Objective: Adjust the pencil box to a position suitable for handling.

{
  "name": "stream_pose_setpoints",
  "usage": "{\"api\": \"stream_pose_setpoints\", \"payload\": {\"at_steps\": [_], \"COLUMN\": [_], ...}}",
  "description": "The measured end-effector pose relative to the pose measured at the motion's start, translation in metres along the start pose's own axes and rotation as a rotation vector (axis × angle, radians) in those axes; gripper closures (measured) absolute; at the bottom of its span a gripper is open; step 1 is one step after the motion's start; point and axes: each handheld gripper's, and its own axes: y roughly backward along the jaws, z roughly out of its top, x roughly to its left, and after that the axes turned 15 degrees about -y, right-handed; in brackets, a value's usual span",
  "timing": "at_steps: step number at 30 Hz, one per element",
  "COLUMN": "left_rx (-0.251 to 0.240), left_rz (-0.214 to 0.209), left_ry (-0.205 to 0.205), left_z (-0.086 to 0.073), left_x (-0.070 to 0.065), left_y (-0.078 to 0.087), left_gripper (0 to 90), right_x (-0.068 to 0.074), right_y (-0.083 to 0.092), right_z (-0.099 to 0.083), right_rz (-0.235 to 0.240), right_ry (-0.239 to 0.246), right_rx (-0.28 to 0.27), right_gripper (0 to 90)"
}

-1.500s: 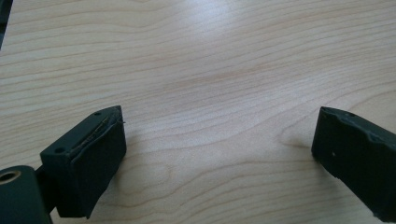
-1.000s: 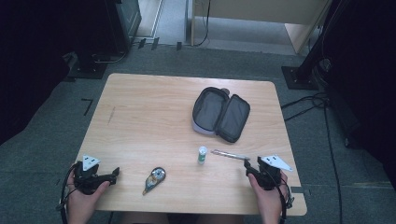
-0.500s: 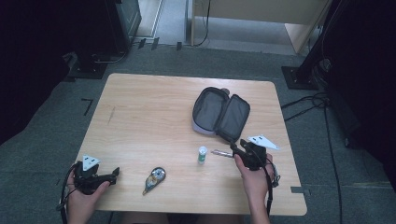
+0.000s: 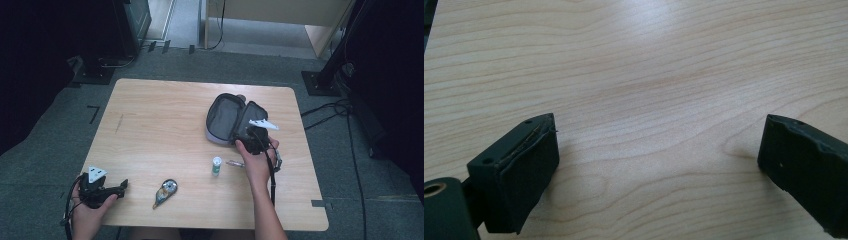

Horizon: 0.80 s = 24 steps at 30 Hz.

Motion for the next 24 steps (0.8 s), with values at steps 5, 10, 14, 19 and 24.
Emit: {"api": "stream_pose_setpoints", "payload": {"at_steps": [5, 10, 14, 19, 24], "left_rx": [-0.001, -0.001, -0.001, -0.001, -0.001], "left_rz": [0.0, 0.0, 0.0, 0.0, 0.0], "left_ry": [0.0, 0.0, 0.0, 0.0, 0.0], "left_z": [0.0, 0.0, 0.0, 0.0, 0.0], "left_x": [0.0, 0.0, 0.0, 0.0, 0.0], "left_y": [0.0, 0.0, 0.0, 0.0, 0.0], "left_gripper": [3.3, 3.3, 3.3, 3.3, 3.3], "right_x": [0.007, 0.008, 0.01, 0.009, 0.005], "right_y": [-0.023, -0.038, -0.047, -0.045, -0.045], "right_z": [0.006, 0.004, -0.001, 0.002, 0.006], "right_rz": [-0.074, -0.141, -0.179, -0.202, -0.193], "right_ry": [0.019, -0.002, 0.039, 0.016, 0.028], "right_rx": [0.041, 0.067, 0.083, 0.058, 0.054], "right_gripper": [48.1, 51.8, 58.5, 83.2, 88.1]}}
